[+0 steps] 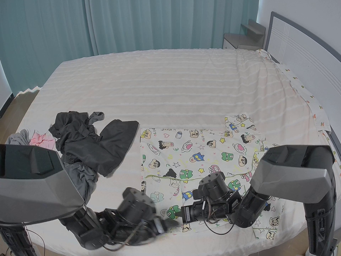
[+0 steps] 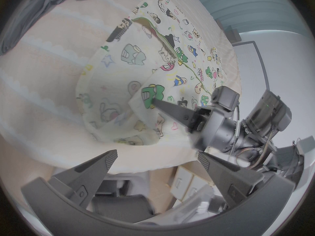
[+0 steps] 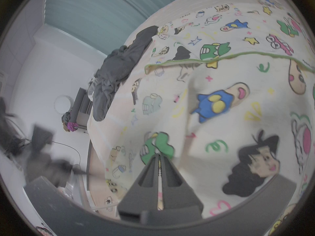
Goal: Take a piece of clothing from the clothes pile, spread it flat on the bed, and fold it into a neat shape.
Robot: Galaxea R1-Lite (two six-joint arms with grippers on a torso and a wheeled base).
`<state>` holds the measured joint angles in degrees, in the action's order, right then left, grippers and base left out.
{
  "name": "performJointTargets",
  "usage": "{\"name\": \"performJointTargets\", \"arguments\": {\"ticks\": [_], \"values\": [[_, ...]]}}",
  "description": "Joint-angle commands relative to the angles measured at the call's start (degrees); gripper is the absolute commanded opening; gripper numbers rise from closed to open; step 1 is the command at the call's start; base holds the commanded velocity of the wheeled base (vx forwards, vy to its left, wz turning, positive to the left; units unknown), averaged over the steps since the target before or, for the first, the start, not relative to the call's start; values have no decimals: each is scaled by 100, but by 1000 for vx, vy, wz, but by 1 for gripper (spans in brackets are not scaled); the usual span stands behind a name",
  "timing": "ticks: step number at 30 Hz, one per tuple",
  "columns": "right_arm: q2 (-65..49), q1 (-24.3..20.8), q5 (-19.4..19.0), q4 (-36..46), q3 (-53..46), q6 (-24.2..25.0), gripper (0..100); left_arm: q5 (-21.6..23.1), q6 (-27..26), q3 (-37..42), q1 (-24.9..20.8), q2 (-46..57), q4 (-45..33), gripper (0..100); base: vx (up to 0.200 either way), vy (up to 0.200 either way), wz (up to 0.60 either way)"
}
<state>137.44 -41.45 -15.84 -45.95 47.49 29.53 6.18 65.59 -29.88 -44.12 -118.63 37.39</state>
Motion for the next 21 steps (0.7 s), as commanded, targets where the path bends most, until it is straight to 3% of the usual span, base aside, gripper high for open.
{"name": "performJointTargets", "arguments": {"ticks": [1, 6, 15, 21], "values": [[-42, 5, 10, 183, 32, -26, 0, -126, -99, 255, 536, 507, -21, 100, 0, 0, 0], [-77, -4, 388, 481, 41, -61, 0, -126, -424, 237, 905, 876, -21, 100, 0, 0, 0], [-85, -12, 423, 481, 5, -105, 0, -117, -547, -9, 1186, 780, -21, 100, 0, 0, 0], [-94, -30, 423, 464, -21, -114, 0, -117, -1118, -563, 1204, 217, -443, 100, 0, 0, 0]]}}
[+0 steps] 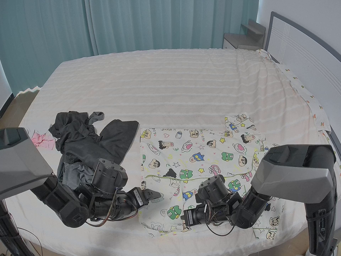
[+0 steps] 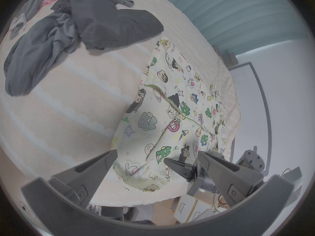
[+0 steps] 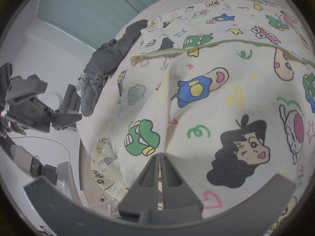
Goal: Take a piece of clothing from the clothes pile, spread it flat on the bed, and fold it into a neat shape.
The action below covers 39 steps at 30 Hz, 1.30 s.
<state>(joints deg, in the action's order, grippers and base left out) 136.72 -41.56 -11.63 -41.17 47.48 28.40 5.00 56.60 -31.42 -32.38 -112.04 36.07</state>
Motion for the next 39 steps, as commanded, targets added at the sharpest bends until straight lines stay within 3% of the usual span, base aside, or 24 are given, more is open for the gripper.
{"name": "performJointTargets", "arguments": {"ticks": [1, 9, 20, 30, 39], "values": [[-22, -28, 3, -23, -20, -10, 0, -8, -237, -620, 21, -564, -513, 100, 0, 0, 0], [-31, -107, 3, -40, -55, -19, 0, -16, -237, -1965, -164, -1267, -1832, 100, 0, 0, 0], [-101, -107, 214, -49, -108, -10, 0, -183, -316, -2343, -313, -1654, -1893, 100, 0, 0, 0], [-348, -81, 249, -58, -301, 16, 0, -245, -1099, -2659, -313, -1970, -1885, 100, 0, 0, 0], [-321, -81, 249, -234, -336, 7, 0, -8, -1582, -2800, -304, -2067, -1700, 100, 0, 0, 0]]}}
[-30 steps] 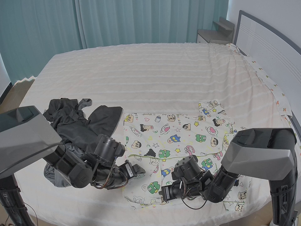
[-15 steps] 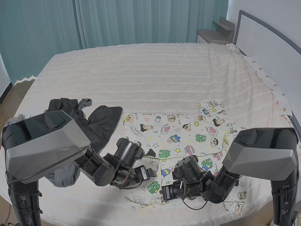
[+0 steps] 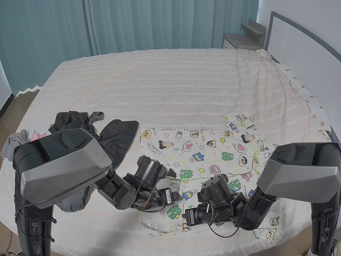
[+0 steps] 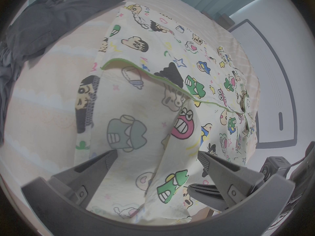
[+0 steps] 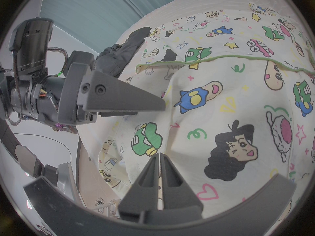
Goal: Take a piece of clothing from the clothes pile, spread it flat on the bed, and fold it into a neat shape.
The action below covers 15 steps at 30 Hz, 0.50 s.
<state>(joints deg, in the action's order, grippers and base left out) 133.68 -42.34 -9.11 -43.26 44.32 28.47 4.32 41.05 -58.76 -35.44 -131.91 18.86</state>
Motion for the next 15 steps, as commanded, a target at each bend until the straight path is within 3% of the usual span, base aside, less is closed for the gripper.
{"name": "performJointTargets", "arguments": {"ticks": [1, 3, 4, 15], "values": [[-26, 6, -3, -42, -64, 10, 0, 140, -44, -66, 2, -80, 30, 100, 0, 0, 0], [-26, 6, -3, -42, -64, 10, 0, 140, -44, -66, 2, -80, 30, 100, 0, 0, 0], [-35, 24, -3, -103, -99, 10, 0, 219, -79, -66, 2, -80, 30, 0, 0, 0, 0], [-53, 59, 5, -297, -249, 36, 0, 201, -79, -30, 2, -80, 21, 0, 0, 0, 0]]}}
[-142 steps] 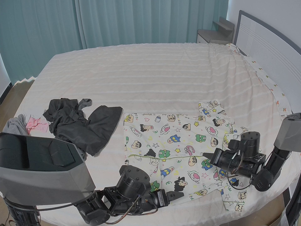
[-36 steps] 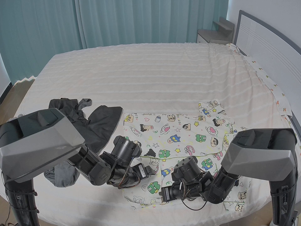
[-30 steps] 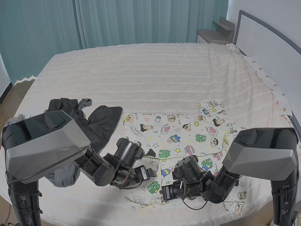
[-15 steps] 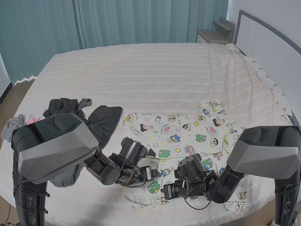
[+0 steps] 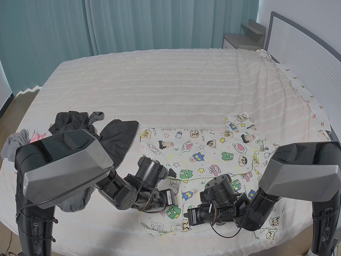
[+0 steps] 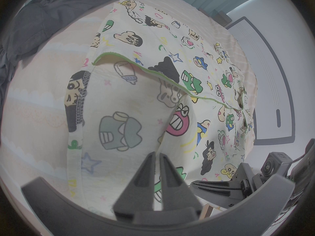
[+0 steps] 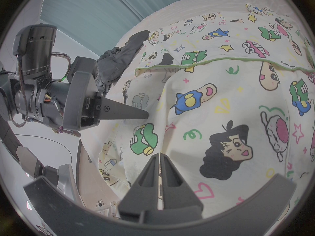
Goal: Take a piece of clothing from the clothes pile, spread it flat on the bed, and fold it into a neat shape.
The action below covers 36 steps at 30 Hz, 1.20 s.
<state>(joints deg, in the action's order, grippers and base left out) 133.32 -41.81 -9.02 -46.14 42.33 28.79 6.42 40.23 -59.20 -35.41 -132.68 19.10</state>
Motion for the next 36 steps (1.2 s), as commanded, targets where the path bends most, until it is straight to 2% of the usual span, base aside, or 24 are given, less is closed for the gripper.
{"name": "performJointTargets", "arguments": {"ticks": [1, 18, 19, 25, 30, 36], "values": [[-25, 33, -3, -9, -67, 3, 0, -1, 2, 22, -1, 6, -3, 0, 0, 0, 0], [-166, 165, 6, -9, -146, 3, 0, -1, -50, 31, 8, -56, 173, 0, 0, 0, 0], [-157, 165, 6, -9, -146, 3, 0, -1, -59, 31, 8, -56, 173, 100, 0, 0, 0], [-166, 156, 6, -9, -146, 3, 0, 17, -77, -4, 8, -65, 182, 100, 0, 0, 0], [-166, 165, 6, -9, -146, -5, 0, 184, -455, 5, 8, -118, 252, 100, 0, 0, 0], [-166, 165, 58, -9, -154, 3, 0, 193, -411, 31, 8, -126, 340, 100, 0, 0, 0]]}}
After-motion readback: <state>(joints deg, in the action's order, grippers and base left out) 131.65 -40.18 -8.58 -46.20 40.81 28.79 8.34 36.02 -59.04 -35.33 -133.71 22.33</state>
